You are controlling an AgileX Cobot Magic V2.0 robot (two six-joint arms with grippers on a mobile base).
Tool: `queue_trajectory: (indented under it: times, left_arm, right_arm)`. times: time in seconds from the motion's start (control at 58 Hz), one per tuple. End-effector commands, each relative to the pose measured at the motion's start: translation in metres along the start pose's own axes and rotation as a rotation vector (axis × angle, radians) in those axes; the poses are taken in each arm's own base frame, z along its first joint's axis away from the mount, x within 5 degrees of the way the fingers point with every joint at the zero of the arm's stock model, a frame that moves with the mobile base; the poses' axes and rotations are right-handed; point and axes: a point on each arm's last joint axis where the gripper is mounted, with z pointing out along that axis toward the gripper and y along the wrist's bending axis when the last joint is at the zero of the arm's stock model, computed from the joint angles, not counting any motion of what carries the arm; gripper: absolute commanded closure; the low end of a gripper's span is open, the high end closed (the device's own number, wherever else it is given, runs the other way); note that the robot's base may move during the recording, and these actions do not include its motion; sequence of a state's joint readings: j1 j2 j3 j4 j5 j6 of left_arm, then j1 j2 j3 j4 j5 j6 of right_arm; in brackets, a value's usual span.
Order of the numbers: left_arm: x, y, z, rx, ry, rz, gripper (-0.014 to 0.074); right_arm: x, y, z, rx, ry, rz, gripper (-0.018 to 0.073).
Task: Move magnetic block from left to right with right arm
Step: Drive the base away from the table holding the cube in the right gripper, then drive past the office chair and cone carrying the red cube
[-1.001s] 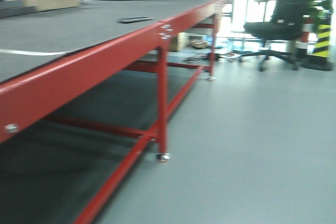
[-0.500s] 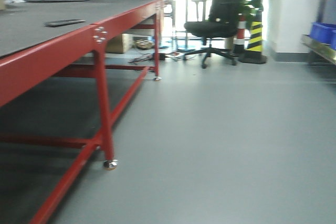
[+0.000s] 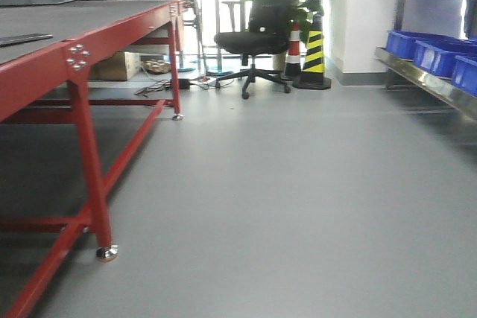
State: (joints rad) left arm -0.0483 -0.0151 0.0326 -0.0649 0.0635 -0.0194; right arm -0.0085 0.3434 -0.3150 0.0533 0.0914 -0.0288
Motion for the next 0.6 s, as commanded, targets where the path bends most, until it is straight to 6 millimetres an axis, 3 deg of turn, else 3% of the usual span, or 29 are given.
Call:
queue_trajectory:
  times: [0.0, 0.587]
  left_arm:
    - [-0.0054, 0.0, -0.0007, 0.003, -0.085, -0.005, 0.0713]
    - [-0.0054, 0.0, -0.0007, 0.003, -0.085, -0.005, 0.0713]
  right_arm:
    - [-0.0177, -0.0004, -0.0013, 0.007, -0.109, -0.012, 0.0232]
    - [-0.0177, -0.0004, -0.0013, 0.007, -0.109, -0.012, 0.0232]
